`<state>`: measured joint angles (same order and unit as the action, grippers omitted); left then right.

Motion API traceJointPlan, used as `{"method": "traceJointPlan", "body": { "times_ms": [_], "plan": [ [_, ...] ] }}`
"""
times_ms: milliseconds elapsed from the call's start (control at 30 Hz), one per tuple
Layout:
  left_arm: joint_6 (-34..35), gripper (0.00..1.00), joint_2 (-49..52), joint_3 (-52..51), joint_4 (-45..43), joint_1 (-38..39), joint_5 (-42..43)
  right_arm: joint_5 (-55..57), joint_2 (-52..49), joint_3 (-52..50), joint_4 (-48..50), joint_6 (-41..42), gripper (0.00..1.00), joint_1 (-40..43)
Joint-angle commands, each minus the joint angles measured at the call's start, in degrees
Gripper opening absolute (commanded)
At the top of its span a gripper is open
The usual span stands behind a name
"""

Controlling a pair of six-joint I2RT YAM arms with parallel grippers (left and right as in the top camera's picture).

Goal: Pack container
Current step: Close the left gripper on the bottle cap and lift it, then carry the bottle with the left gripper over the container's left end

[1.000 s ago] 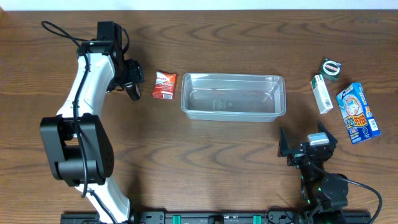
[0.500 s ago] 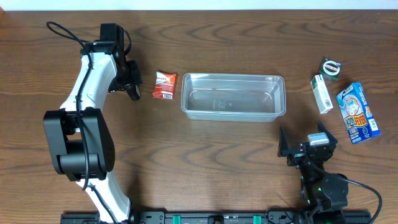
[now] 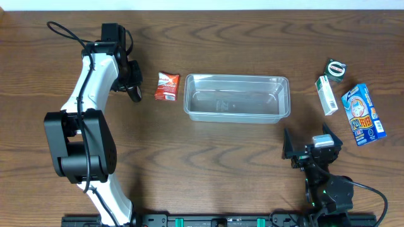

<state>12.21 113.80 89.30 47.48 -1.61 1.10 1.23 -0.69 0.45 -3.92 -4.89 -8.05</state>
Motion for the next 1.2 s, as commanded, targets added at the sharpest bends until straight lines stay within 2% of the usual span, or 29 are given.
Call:
{"method": "traceJointPlan", "body": {
  "times_ms": [0,167,267,667,900,1167],
  "plan": [
    [0.2,0.34,0.3,-0.2,0.2,-0.1,-0.3,-0.2,0.3,-0.1,-0.2,-0.8,0.99,0.5],
    [0.1,0.34,-0.7,-0.1,1.6,-0.1,-0.3,-0.2,0.3,-0.1,-0.2,-0.8,0.99,0.5],
    [-2.3,0.33,-2.5,0.2,3.0,-0.1,-0.3,-0.2,0.3,-0.1,-0.2,-0.8,0.99,0.5],
    [-2.7,0.31,-16.4,1.1,5.3,2.5,-0.3,-0.2,0.3,-0.1,-0.2,-0.8,0.99,0.5],
    [-2.7,0.29,-23.1,2.8,5.2,9.3,-0.3,-0.2,0.3,-0.1,-0.2,-0.8,0.99,0.5],
    [-2.6,0.27,-23.9,4.8,2.3,20.4,-0.3,-0.2,0.3,-0.1,-0.2,-0.8,0.99,0.5]
  ]
}}
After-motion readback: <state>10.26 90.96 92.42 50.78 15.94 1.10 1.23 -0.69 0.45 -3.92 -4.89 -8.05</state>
